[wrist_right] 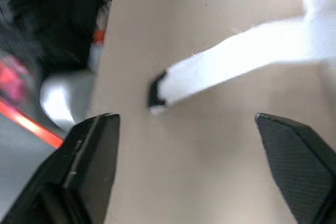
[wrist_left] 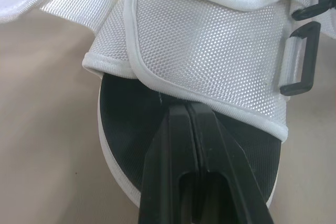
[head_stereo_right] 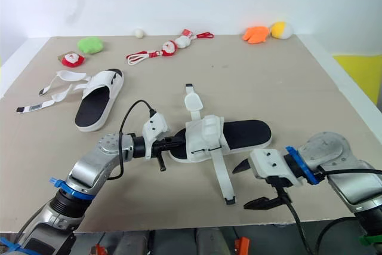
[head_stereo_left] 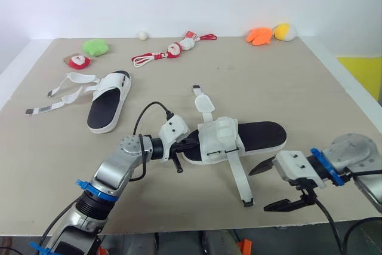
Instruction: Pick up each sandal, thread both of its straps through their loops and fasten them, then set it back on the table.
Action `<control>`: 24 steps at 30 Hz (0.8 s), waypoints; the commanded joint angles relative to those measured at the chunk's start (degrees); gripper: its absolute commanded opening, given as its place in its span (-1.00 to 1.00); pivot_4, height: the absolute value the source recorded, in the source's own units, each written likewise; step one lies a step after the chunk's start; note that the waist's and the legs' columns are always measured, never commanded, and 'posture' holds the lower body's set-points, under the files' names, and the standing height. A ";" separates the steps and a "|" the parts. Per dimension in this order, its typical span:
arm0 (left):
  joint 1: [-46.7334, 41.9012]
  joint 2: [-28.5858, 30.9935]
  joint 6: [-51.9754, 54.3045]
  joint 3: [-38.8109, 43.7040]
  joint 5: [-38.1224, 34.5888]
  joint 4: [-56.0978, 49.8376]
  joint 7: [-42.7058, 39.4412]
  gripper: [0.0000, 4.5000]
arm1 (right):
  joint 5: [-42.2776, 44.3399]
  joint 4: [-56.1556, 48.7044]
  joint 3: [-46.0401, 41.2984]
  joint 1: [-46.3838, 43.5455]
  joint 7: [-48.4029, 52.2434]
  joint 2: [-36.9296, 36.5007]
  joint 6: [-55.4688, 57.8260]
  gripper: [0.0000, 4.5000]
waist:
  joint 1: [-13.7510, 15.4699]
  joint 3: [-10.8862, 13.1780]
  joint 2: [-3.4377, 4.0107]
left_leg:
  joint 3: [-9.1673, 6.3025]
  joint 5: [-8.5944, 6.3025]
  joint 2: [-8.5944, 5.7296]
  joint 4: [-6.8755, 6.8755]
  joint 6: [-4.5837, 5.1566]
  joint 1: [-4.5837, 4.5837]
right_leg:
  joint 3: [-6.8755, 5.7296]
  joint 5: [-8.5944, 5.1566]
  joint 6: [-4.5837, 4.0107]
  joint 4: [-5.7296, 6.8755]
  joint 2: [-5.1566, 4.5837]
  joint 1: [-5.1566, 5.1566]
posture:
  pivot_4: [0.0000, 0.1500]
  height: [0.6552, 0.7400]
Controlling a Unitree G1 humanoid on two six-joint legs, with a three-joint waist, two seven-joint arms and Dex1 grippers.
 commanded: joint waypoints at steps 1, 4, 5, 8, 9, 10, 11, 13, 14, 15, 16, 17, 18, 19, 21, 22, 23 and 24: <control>1.16 -0.01 1.03 -1.59 -0.16 -0.24 -0.43 -1.00 | -4.58 14.21 -2.36 -5.39 -1.23 5.28 -30.78 0.98 | -0.10 0.00 -0.02 | 0.01 0.00 0.00 0.01 0.00 0.04 | 0.00 0.00 0.00 0.00 -0.01 0.04 | 1.00 1.00; 1.48 -0.10 1.27 -1.71 -0.27 -0.74 -0.34 -1.00 | -7.57 25.93 -0.38 -10.24 -2.28 7.25 -50.48 0.98 | -0.41 0.02 0.02 | 0.11 0.01 -0.02 0.03 0.01 0.10 | 0.05 0.05 -0.01 0.00 -0.05 0.08 | 1.00 1.00; 1.57 -0.09 1.27 -1.77 -0.25 -0.79 -0.37 -1.00 | -8.08 28.90 0.44 -11.37 -3.03 7.70 -55.74 0.98 | -0.41 0.01 0.02 | 0.11 0.01 -0.02 0.03 0.01 0.10 | 0.05 0.04 -0.02 0.00 -0.05 0.08 | 1.00 1.00; 1.66 -0.06 1.40 -1.82 -0.28 -0.88 -0.49 -1.00 | -11.00 35.73 4.20 -14.13 -7.75 8.57 -75.49 0.98 | -0.41 0.01 0.03 | 0.10 0.01 -0.02 -0.02 0.01 0.14 | 0.08 0.09 0.05 0.01 -0.04 0.12 | 1.00 1.00; 1.64 -0.07 1.46 -1.79 -0.30 -0.89 -0.51 -1.00 | -11.81 37.04 5.31 -14.55 -9.66 8.44 -78.52 0.98 | -0.37 0.01 0.03 | 0.10 0.01 -0.02 -0.05 0.01 0.16 | 0.09 0.09 0.05 0.00 -0.04 0.15 | 1.00 1.00; 1.60 -0.07 1.52 -1.75 -0.31 -0.90 -0.51 -1.00 | -12.57 37.86 6.18 -14.78 -11.54 8.24 -80.17 0.98 | -0.35 0.01 0.03 | 0.09 0.01 -0.04 -0.08 0.01 0.18 | 0.10 0.08 0.02 0.01 -0.05 0.16 | 1.00 1.00; 1.54 -0.10 1.57 -1.71 -0.32 -0.87 -0.48 -1.00 | -13.47 37.63 6.68 -14.92 -13.30 8.01 -81.37 0.98 | -0.35 0.01 0.03 | 0.09 0.01 -0.05 -0.09 0.01 0.18 | 0.12 0.07 0.01 0.01 -0.05 0.16 | 1.00 1.00; 1.46 -0.20 1.65 -1.70 -0.33 -0.84 -0.44 -1.00 | -15.34 36.12 7.06 -14.43 -16.68 7.94 -82.20 0.98 | -0.37 0.01 0.02 | 0.11 0.01 -0.07 -0.09 0.01 0.22 | 0.20 0.07 -0.09 0.01 -0.06 0.18 | 1.00 1.00; 1.45 -0.24 1.67 -1.71 -0.34 -0.83 -0.43 -1.00 | -16.51 34.92 6.89 -13.99 -18.22 8.05 -82.28 0.98 | -0.37 0.01 0.02 | 0.11 0.01 -0.08 -0.09 0.01 0.24 | 0.21 0.05 -0.15 0.01 -0.06 0.20 | 1.00 1.00; 1.42 -0.31 1.72 -1.76 -0.35 -0.84 -0.41 -1.00 | -17.82 33.82 6.86 -13.26 -19.72 8.36 -82.28 0.98 | -0.36 0.01 0.03 | 0.11 0.01 -0.08 -0.08 0.01 0.25 | 0.22 0.02 -0.23 0.01 -0.06 0.22 | 1.00 1.00; 1.41 -0.35 1.74 -1.78 -0.35 -0.86 -0.40 -1.00 | -19.19 32.17 6.67 -12.42 -21.18 8.68 -82.28 0.98 | -0.34 0.01 0.02 | 0.11 0.01 -0.10 -0.08 0.01 0.28 | 0.24 0.01 -0.26 0.02 -0.06 0.23 | 1.00 1.00; 1.41 -0.38 1.79 -1.79 -0.35 -0.88 -0.40 -1.00 | -20.16 30.29 6.78 -11.36 -22.89 9.08 -82.28 0.98 | -0.33 0.01 0.02 | 0.11 0.01 -0.10 -0.07 0.02 0.33 | 0.24 0.00 -0.28 0.03 -0.06 0.28 | 1.00 1.00; 1.44 -0.37 1.85 -1.78 -0.32 -0.93 -0.41 -1.00 | -21.09 28.84 6.53 -10.45 -24.63 9.54 -82.28 0.98 | -0.31 0.01 0.02 | 0.11 0.01 -0.10 -0.07 0.02 0.40 | 0.25 -0.01 -0.29 0.03 -0.06 0.34 | 1.00 1.00; 1.50 -0.32 1.91 -1.73 -0.32 -1.02 -0.43 -1.00 | -21.89 27.37 6.85 -9.71 -26.31 9.54 -82.28 0.98 | -0.33 0.00 0.02 | 0.11 0.01 -0.09 -0.08 0.02 0.47 | 0.24 -0.03 -0.32 0.03 -0.05 0.43 | 1.00 1.00; 1.60 -0.23 2.00 -1.67 -0.34 -1.14 -0.48 -1.00 | -24.19 25.95 7.10 -8.79 -29.09 9.37 -82.28 0.98 | -0.33 0.00 0.02 | 0.13 0.01 -0.10 -0.08 0.02 0.57 | 0.29 -0.03 -0.33 0.04 -0.06 0.50 | 1.00 1.00; 1.62 -0.20 2.03 -1.66 -0.35 -1.16 -0.51 -1.00 | -25.51 25.61 7.10 -8.50 -30.30 9.25 -82.28 0.98 | -0.34 0.00 0.02 | 0.15 0.01 -0.10 -0.08 0.02 0.60 | 0.31 -0.03 -0.33 0.04 -0.06 0.52 | 1.00 1.00; 1.65 -0.16 2.02 -1.68 -0.33 -1.15 -0.53 -1.00 | -26.99 25.05 7.08 -8.09 -31.40 9.42 -82.28 0.98 | -0.34 0.00 0.02 | 0.18 0.01 -0.10 -0.07 0.02 0.63 | 0.34 -0.03 -0.33 0.04 -0.06 0.55 | 1.00 1.00; 1.66 -0.14 2.01 -1.69 -0.31 -1.15 -0.53 -1.00 | -28.28 24.63 7.08 -7.83 -32.52 9.46 -82.28 0.98 | -0.35 0.00 0.02 | 0.22 0.01 -0.11 -0.07 0.02 0.67 | 0.38 -0.03 -0.33 0.04 -0.06 0.58 | 1.00 1.00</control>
